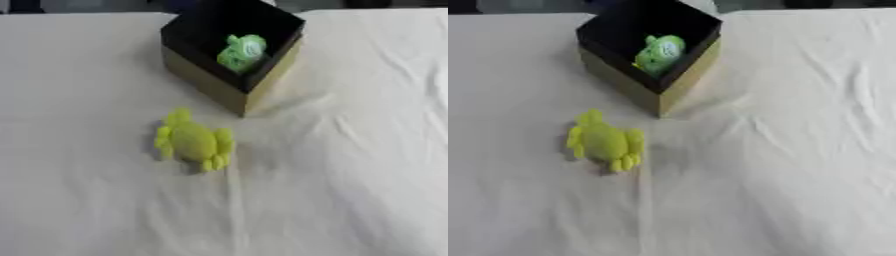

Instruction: Pick up objects on the table and place them in the box.

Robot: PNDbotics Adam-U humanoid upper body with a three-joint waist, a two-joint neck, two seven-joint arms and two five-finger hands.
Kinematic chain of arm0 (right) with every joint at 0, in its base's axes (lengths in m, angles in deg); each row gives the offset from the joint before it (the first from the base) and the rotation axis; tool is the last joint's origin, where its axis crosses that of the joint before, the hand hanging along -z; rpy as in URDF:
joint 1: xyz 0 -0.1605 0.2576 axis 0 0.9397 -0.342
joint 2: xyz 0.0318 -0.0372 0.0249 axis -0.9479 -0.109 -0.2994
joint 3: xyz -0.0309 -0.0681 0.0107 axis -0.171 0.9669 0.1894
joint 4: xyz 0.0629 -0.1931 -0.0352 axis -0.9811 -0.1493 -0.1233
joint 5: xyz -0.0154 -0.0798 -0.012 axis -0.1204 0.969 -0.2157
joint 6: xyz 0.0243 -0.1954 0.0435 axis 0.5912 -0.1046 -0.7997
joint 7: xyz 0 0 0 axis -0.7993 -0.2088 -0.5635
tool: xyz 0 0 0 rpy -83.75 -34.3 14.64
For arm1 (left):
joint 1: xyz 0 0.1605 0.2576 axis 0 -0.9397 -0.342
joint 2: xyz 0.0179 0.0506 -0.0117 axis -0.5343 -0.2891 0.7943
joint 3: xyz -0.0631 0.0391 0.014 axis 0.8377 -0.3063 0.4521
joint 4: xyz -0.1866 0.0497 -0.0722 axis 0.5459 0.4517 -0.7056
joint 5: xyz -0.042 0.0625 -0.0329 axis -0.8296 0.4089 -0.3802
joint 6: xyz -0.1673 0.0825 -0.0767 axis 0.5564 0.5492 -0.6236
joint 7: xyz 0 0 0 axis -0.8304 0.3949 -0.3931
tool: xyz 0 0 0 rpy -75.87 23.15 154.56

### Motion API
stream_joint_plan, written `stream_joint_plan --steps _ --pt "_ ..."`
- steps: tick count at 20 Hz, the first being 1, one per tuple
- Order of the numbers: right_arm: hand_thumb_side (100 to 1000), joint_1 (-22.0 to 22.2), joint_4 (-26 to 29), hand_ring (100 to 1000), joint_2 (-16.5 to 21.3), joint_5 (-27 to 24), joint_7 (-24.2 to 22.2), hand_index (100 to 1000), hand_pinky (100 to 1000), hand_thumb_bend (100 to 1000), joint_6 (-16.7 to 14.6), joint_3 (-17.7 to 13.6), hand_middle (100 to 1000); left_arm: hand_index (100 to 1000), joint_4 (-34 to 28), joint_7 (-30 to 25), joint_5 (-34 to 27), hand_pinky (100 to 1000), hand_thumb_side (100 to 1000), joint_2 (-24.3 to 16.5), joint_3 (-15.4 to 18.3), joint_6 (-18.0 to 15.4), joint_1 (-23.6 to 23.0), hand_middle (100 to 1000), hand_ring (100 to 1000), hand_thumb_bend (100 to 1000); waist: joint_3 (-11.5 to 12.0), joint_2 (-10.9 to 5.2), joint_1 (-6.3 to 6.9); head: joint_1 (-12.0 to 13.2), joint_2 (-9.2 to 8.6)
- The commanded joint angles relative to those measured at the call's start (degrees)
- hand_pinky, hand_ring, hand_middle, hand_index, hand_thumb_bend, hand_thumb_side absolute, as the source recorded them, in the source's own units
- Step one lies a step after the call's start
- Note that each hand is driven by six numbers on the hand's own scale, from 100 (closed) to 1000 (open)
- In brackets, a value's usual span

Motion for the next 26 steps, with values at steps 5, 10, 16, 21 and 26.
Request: stream_joint_plan --steps 5,10,16,21,26 --pt "1000 -0.30 0.85 713 0.96 0.19 0.25 808 844 100 0.01 -0.60 687 846 -0.86 -0.81 0.53 720 1000 -0.44 0.54 -0.26 0.28 786 818 298 0.00 -1.06 -0.01 -0.25 0.68" --pt "1000 -0.31 0.85 713 0.96 0.22 0.19 808 844 100 0.03 -0.58 687 844 -0.86 -1.05 0.68 719 1000 -0.08 0.50 -0.12 -0.04 785 818 290 -0.02 -1.01 -0.01 -0.55 0.62" --pt "1000 -0.31 0.85 712 0.98 0.24 0.17 808 844 100 0.03 -0.56 688 843 -0.86 -1.17 0.86 721 1000 -0.04 0.54 -0.19 -0.15 785 817 287 0.00 -1.00 0.02 -0.77 0.65" --pt "1000 -0.37 0.85 712 0.93 0.24 0.13 807 844 100 0.02 -0.57 687 843 -0.86 -1.37 0.98 720 1000 0.15 0.50 -0.36 -0.39 784 817 284 -0.04 -0.97 -0.03 -0.98 0.72" --pt "1000 -0.34 0.85 711 0.98 0.27 0.12 807 843 100 0.06 -0.53 687 843 -0.86 -1.37 1.06 721 1000 0.11 0.51 -0.55 -0.35 784 817 287 0.01 -0.98 -0.02 -1.08 0.87"
